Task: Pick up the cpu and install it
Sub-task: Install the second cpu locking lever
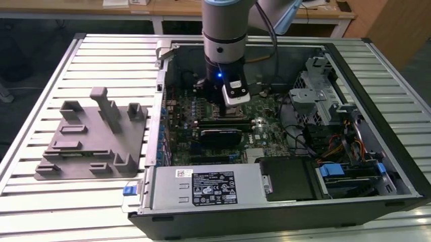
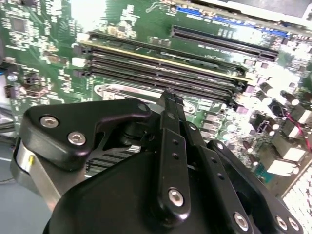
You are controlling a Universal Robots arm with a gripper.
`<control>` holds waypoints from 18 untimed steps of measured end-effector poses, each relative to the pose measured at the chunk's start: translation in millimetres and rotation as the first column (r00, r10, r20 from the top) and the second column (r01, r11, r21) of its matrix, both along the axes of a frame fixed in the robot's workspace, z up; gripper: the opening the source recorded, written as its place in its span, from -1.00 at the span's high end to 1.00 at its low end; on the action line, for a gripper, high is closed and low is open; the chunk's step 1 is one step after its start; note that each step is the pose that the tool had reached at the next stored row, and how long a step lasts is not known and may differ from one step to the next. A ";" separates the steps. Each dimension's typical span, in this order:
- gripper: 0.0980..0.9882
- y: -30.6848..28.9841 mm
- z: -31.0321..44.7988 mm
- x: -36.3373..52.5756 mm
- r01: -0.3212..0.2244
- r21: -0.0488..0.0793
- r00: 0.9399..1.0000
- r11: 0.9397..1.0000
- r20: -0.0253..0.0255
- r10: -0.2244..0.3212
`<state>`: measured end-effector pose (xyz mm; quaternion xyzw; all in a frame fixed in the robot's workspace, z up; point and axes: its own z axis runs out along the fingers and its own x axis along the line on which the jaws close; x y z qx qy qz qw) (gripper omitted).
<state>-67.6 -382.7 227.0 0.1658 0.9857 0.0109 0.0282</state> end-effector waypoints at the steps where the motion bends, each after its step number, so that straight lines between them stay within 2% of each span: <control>1: 0.98 -0.4 -0.4 0.0 0.000 0.002 1.000 1.000 -0.007 0.000; 2: 0.98 -1.0 -0.8 0.0 -0.001 0.004 1.000 1.000 -0.014 0.001; 3: 0.98 -1.3 -1.0 0.0 -0.001 0.006 1.000 1.000 -0.017 0.001; 8: 0.98 -1.8 -1.4 0.0 -0.002 0.009 1.000 1.000 -0.017 0.002; 11: 0.98 -3.1 -3.3 0.0 -0.009 0.020 1.000 1.000 -0.017 0.009; 16: 0.98 -4.5 -7.4 -0.6 -0.030 0.049 0.999 0.998 -0.016 0.031; 18: 0.98 -4.7 -8.5 -1.0 -0.045 0.053 0.999 0.998 -0.016 0.046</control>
